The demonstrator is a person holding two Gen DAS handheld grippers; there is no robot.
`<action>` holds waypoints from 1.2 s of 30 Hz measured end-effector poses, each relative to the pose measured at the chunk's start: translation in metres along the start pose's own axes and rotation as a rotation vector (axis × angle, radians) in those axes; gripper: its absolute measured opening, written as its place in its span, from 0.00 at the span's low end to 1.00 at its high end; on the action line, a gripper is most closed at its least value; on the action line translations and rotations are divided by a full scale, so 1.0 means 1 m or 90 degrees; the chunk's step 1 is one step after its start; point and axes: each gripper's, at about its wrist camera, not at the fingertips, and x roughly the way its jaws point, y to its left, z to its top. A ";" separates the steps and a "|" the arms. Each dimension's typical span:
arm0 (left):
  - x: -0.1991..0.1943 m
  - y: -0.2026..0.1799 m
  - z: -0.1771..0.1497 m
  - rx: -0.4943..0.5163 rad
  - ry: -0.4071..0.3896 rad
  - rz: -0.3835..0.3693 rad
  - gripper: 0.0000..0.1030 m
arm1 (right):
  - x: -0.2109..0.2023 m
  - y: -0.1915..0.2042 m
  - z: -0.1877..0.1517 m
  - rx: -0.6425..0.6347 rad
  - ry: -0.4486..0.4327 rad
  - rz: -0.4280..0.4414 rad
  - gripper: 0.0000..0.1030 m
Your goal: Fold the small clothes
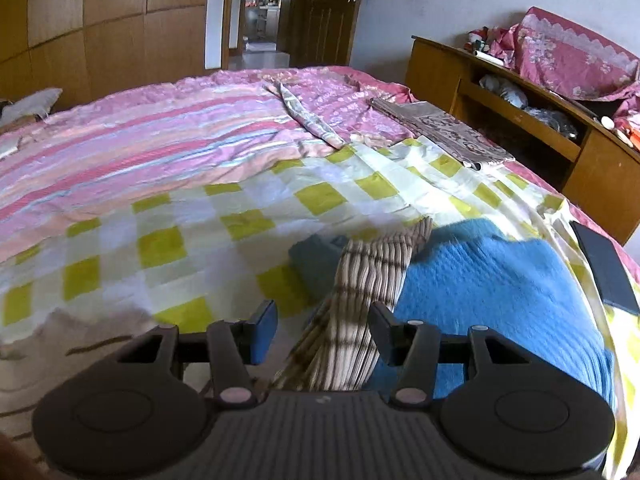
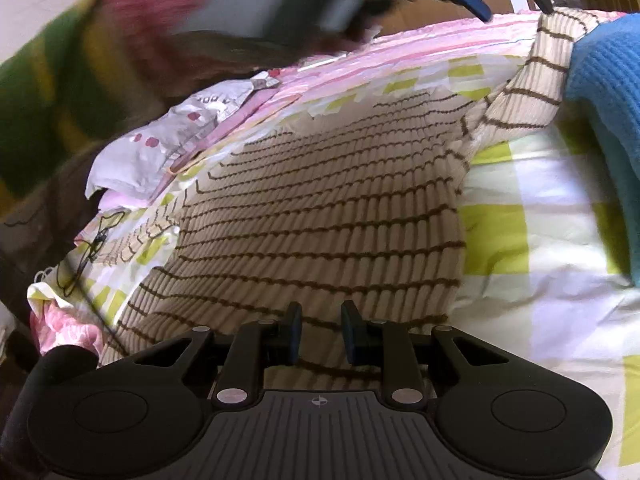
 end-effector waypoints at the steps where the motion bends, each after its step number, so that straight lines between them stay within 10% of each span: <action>1: 0.006 0.000 0.003 -0.007 0.005 -0.005 0.54 | 0.000 0.000 0.000 0.000 0.000 0.000 0.22; 5: 0.027 -0.001 0.008 -0.019 0.036 -0.014 0.52 | -0.002 -0.010 0.002 0.022 -0.003 0.002 0.22; 10: 0.030 0.003 0.010 -0.058 0.043 -0.027 0.17 | -0.004 -0.014 0.003 0.031 -0.008 0.000 0.22; 26: -0.099 0.133 -0.078 -0.315 -0.135 0.016 0.15 | 0.002 -0.009 0.001 0.012 0.002 -0.008 0.22; 36: -0.117 0.176 -0.181 -0.376 -0.090 0.113 0.15 | 0.009 -0.005 -0.004 -0.003 0.004 -0.019 0.22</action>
